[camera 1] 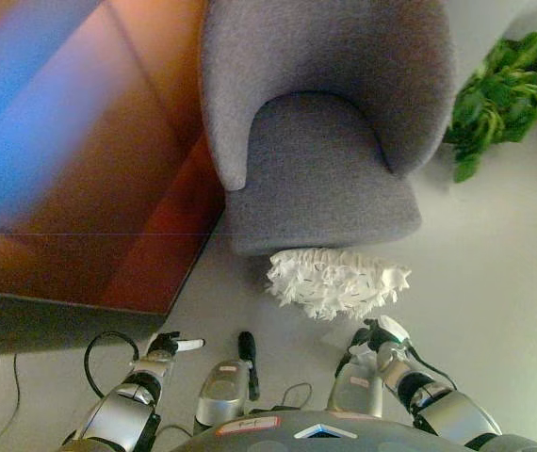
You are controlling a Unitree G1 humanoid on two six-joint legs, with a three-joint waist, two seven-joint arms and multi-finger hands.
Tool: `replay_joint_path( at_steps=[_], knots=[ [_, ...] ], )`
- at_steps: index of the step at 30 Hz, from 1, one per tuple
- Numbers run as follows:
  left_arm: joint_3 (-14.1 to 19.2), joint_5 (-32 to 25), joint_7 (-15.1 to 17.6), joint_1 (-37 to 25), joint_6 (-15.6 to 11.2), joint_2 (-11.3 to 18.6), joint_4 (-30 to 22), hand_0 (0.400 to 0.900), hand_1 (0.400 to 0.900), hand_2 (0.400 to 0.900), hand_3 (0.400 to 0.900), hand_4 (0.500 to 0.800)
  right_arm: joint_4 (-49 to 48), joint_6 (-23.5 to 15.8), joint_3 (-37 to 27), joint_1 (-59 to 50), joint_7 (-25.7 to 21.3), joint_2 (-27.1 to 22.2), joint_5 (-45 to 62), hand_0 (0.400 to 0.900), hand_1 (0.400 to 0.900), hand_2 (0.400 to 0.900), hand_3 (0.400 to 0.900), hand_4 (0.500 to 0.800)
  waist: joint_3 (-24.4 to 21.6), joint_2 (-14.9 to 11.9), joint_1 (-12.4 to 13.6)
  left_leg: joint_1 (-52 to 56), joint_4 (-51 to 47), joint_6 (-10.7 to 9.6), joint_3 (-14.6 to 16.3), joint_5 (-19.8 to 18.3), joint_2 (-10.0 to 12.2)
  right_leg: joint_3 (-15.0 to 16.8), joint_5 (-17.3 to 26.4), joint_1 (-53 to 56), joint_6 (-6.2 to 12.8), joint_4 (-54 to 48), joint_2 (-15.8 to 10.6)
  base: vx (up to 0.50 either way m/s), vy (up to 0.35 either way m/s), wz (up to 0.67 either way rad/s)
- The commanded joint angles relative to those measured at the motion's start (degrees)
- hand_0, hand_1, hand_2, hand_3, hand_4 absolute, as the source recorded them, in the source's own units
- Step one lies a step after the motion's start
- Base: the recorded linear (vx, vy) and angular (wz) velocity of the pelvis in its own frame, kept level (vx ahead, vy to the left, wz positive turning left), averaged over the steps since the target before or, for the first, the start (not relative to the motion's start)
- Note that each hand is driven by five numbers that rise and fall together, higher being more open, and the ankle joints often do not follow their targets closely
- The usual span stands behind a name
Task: Pick up the pillow and put it on the sofa.
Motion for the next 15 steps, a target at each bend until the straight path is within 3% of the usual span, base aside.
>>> replay_joint_path(
  at_steps=[1,9,12,15],
  knots=[
    [1.71,-0.64,1.94,3.53,-0.73,-1.26,0.27,0.9,0.9,0.9,0.9,0.8,-1.51,6.71,0.41,-2.11,-4.96,-6.13,-8.46,0.9,0.9,0.9,0.9,0.8,2.39,2.61,1.63,-5.47,10.08,1.86,-0.85,-2.31,6.35,0.77,3.59,3.8,0.82,1.44,-2.47,0.21,-0.167,0.15],
    [1.43,1.35,0.88,4.16,-2.51,0.39,1.11,0.9,0.9,0.9,0.9,0.8,-5.21,6.74,2.43,-8.45,-12.85,-7.69,-11.27,0.9,0.9,0.9,0.9,0.8,4.13,3.77,4.64,-7.29,13.3,-0.31,-4.9,-3.16,7.29,-0.8,1.52,3.39,1.64,5.98,-5.46,0.08,-0.064,0.15],
    [1.07,0.42,0.32,3.8,-2.64,0.84,1.02,0.9,0.9,0.9,0.9,0.8,-6.11,6.81,3.13,-11.54,-15.92,-8.85,-10.09,0.9,0.9,0.9,0.9,0.8,5.77,4.75,4.92,-10.23,16.34,-1.08,-5.6,-4.03,7.49,0.29,0.12,0.37,1.8,9.39,-6.54,-0.05,0.019,0.11],
    [0.89,-0.53,-0.05,4.0,-2.94,0.86,1.47,0.9,0.9,0.9,0.9,0.8,-6.44,7.0,3.49,-14.95,-15.24,-10.53,-9.0,0.9,0.9,0.9,0.9,0.8,7.22,5.45,5.1,-13.05,19.59,-1.47,-6.28,-5.29,7.46,1.95,-1.21,-3.15,1.7,13.45,-7.46,-0.04,0.035,0.04]
  ],
)
